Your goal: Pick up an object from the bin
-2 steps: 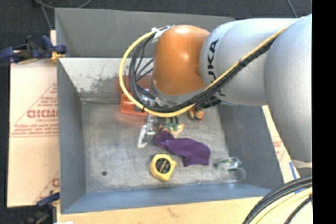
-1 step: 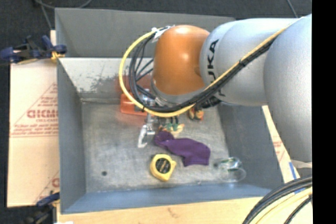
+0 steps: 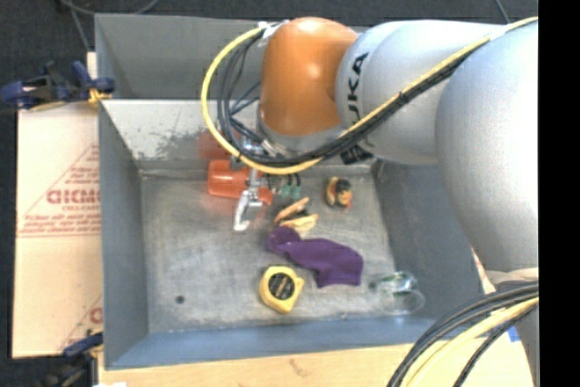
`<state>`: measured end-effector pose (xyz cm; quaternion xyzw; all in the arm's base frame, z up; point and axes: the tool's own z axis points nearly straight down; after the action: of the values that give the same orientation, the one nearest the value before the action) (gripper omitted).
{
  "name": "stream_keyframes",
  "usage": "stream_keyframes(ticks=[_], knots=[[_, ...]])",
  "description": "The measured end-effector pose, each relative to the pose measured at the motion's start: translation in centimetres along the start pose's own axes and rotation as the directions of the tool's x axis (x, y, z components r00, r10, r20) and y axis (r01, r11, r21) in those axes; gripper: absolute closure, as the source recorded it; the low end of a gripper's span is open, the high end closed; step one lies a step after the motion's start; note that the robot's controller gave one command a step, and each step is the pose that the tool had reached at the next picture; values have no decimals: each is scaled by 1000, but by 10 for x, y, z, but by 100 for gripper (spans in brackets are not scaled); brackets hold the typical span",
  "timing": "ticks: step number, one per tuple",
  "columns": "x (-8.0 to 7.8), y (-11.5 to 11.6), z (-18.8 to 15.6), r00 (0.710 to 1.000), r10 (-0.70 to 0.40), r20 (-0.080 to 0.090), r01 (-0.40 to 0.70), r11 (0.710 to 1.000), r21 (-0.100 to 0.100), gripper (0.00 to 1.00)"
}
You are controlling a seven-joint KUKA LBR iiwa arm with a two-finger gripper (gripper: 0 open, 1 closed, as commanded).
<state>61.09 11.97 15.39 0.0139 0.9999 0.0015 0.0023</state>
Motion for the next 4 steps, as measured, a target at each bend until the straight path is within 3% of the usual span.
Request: stream_keyframes(ticks=[1,2,3,4], knots=[[-27,1,36,997,-74,28,74,997,0,0],[-19,-1,58,991,-137,-7,137,991,2,0],[-40,-3,73,994,106,1,-106,994,-4,100],[-40,-3,73,994,107,2,-107,994,-5,100]])
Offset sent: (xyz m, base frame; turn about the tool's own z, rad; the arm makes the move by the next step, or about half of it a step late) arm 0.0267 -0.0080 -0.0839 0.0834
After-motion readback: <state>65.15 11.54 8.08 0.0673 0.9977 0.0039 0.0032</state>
